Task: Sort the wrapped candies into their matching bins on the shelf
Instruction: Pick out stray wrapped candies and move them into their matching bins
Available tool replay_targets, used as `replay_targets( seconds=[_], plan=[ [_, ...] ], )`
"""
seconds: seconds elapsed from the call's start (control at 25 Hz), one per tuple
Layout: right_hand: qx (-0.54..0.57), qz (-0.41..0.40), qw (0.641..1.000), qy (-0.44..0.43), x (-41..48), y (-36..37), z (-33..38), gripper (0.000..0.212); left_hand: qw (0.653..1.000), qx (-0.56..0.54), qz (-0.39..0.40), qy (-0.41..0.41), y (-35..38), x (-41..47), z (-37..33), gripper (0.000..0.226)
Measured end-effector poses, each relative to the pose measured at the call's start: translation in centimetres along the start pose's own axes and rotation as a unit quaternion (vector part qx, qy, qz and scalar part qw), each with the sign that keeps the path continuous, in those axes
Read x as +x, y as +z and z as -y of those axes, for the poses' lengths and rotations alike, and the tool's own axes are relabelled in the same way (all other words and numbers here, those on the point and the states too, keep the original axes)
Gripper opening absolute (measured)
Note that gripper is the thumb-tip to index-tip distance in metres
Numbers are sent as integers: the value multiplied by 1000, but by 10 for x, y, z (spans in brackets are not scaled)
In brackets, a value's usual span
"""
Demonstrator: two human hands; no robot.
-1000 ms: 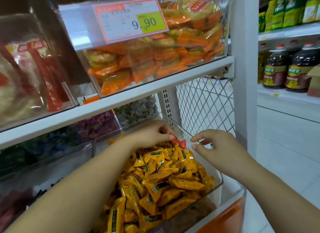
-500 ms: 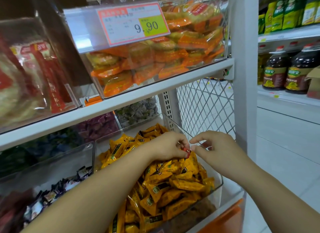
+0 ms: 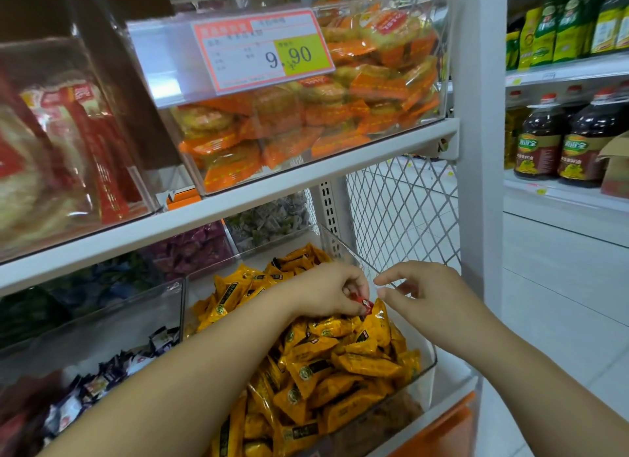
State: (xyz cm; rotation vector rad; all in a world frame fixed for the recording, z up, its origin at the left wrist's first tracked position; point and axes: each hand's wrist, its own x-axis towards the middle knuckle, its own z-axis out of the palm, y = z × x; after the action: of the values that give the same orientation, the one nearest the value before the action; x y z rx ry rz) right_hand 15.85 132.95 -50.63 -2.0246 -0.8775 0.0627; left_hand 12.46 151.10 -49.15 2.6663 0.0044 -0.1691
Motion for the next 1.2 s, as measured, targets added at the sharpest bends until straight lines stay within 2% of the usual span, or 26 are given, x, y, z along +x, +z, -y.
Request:
replay_targets(
  seconds=[0.12, 0.24, 0.48, 0.6, 0.72, 0.84, 1.0, 1.12, 1.2],
  plan=[
    [5, -2, 1000, -3, 0, 0, 0, 10, 1000, 17, 2, 8, 1, 1, 1, 18],
    [3, 1, 1000, -9, -1, -1, 1, 10, 999, -19, -41, 20, -3, -5, 3, 16],
    [-2, -74, 996, -44, 1, 11, 29, 10, 974, -107, -197, 19, -24, -49, 6, 22],
    [3, -61, 994, -93, -5, 30, 58, 12, 957, -84, -276, 35, -24, -95, 5, 29],
    [-5, -14, 989, -144, -19, 56, 92, 13, 934, -41, -355, 19, -27, -154, 12, 32],
    [-25, 47, 980, -191, -37, 89, 121, 13, 910, 1, -414, -24, -29, -219, 28, 32],
    [-83, 122, 961, -234, -55, 129, 141, 18, 866, 59, -477, -141, -23, -302, 68, 28],
    [-108, 115, 960, -230, -55, 139, 148, 19, 811, 79, -527, -239, -17, -358, 105, 26],
    [-114, 100, 964, -219, -53, 141, 150, 17, 788, 71, -532, -302, -14, -382, 126, 28]
  ],
)
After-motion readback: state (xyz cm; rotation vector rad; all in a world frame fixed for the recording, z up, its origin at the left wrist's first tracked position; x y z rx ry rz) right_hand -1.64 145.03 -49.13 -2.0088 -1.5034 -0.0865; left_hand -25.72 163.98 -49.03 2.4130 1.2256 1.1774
